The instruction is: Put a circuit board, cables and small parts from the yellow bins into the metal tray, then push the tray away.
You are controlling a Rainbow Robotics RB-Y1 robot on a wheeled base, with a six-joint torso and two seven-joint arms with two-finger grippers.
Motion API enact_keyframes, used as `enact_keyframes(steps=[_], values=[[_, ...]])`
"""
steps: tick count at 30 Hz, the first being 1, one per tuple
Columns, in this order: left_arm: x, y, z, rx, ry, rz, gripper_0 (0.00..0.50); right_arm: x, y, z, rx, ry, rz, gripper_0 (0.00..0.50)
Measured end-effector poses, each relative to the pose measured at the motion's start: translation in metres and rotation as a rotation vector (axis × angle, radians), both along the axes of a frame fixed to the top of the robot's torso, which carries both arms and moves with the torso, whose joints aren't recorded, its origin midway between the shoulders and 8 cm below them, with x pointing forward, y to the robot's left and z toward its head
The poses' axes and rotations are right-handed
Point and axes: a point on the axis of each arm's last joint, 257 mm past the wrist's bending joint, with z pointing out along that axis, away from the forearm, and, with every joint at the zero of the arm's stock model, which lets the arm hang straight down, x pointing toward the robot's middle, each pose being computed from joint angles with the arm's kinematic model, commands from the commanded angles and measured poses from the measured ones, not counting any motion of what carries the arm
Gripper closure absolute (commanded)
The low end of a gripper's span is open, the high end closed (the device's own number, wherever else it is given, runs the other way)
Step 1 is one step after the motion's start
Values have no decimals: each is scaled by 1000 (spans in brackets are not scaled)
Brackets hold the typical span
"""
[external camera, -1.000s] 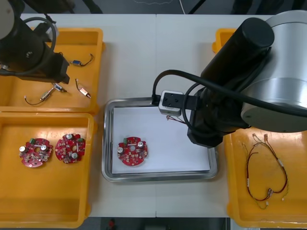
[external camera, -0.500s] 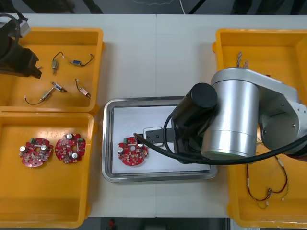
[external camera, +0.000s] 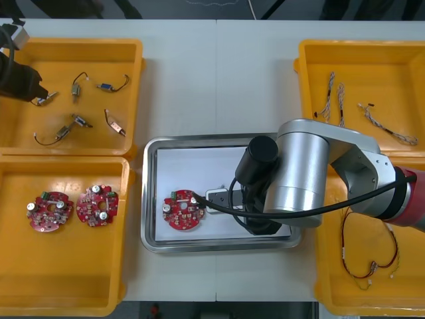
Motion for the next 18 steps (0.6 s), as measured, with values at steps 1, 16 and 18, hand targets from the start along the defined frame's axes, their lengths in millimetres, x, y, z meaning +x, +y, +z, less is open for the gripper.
enact_keyframes(steps=[1, 16, 18], values=[[3, 3, -2, 10, -7, -12, 0, 0, -1, -3, -1, 3, -2, 500], [28, 24, -42, 158, -61, -160, 0, -3, -4, -18, -15, 19, -7, 7], [31, 25, -49, 161, -65, -157, 0, -3, -4, -18, -15, 20, -8, 0]])
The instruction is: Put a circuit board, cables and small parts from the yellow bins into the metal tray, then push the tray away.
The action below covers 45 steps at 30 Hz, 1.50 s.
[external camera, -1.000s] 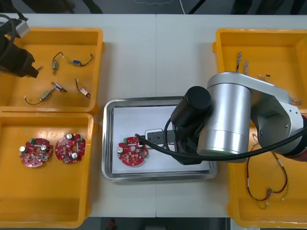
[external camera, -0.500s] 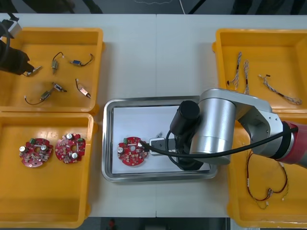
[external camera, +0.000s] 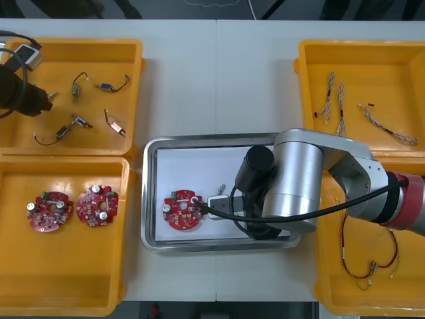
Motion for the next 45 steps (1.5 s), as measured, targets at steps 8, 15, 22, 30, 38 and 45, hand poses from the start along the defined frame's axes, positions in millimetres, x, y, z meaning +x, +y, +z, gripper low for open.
enact_keyframes(steps=[8, 15, 22, 30, 38, 45], values=[[9, 9, -21, 11, -24, 26, 0, 0, 0, 0, 14, 3, -40, 0], [15, 9, -14, 13, -54, 27, 0, 2, -1, 11, 24, 17, -66, 0], [22, 8, -11, 12, -91, 30, 0, 10, -9, 53, 7, 24, -148, 0], [31, 2, -19, -9, -123, 40, 0, 14, -17, 106, 51, 41, -232, 0], [35, -1, -17, -16, -130, 42, 35, 41, -16, 166, 218, -48, -288, 0], [37, 0, -21, -65, -136, 67, 500, 63, -40, 202, 295, -111, -371, 0]])
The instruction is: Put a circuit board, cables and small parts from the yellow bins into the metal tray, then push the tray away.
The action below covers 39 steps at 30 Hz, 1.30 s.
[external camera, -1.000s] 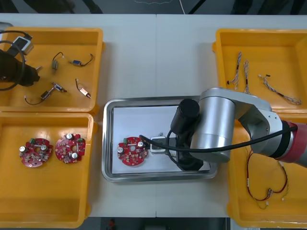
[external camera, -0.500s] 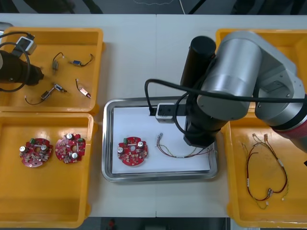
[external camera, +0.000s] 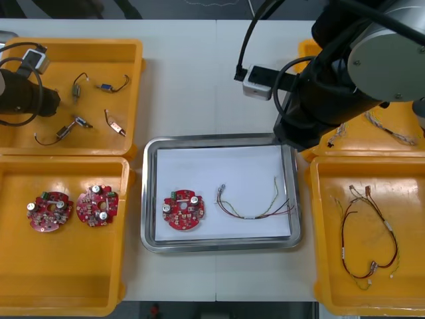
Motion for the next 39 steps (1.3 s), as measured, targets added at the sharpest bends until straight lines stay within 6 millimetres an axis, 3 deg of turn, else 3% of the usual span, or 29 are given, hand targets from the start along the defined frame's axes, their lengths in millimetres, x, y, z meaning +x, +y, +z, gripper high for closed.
enact_keyframes(steps=[10, 16, 21, 26, 31, 39], values=[[-2, 0, -1, -23, 19, 7, 500, 34, -80, 20, 18, 4, -219, 0], [-26, -1, -6, -49, 133, -11, 500, 53, -123, 37, 76, -10, -363, 0], [-41, -5, 7, 20, 203, -56, 500, 66, -163, 41, 69, -27, -491, 0], [-48, -25, 34, 95, 220, -108, 500, 71, -198, 36, 72, 3, -595, 0], [-55, -41, 48, 2, 223, -12, 500, 69, -233, 29, 72, 48, -681, 0], [-84, -75, 63, -98, 218, 119, 500, 65, -264, 18, 43, 108, -686, 0]])
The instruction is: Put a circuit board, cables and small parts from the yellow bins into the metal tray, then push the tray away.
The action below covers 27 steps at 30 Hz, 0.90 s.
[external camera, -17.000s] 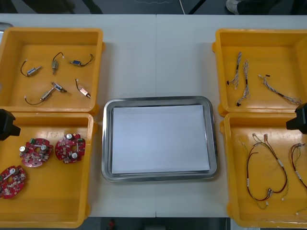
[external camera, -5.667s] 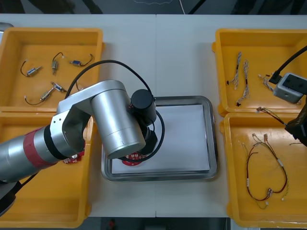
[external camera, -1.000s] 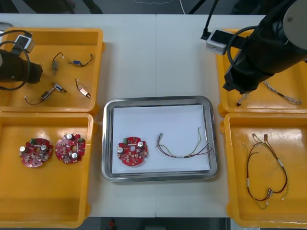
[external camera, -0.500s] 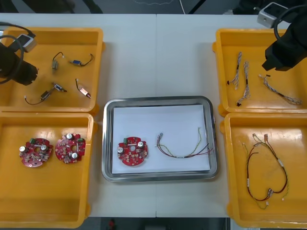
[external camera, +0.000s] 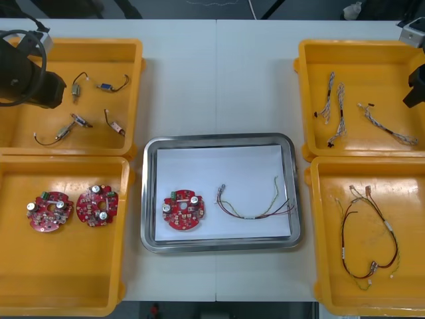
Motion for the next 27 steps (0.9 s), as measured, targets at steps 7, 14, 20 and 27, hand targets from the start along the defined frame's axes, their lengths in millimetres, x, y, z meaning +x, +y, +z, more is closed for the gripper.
enact_keyframes(steps=[7, 14, 20, 27], values=[[-34, -39, 10, 70, 51, -93, 500, 0, -22, -11, 24, 81, 45, 0], [-60, -98, 13, -3, 51, -23, 500, 12, -39, -12, -11, 80, 132, 0], [-80, -146, 6, -128, 60, 119, 499, 29, -49, -15, -27, 32, 156, 0], [-94, -193, -17, -76, 76, 8, 498, 37, -63, -32, -41, 30, 211, 0]])
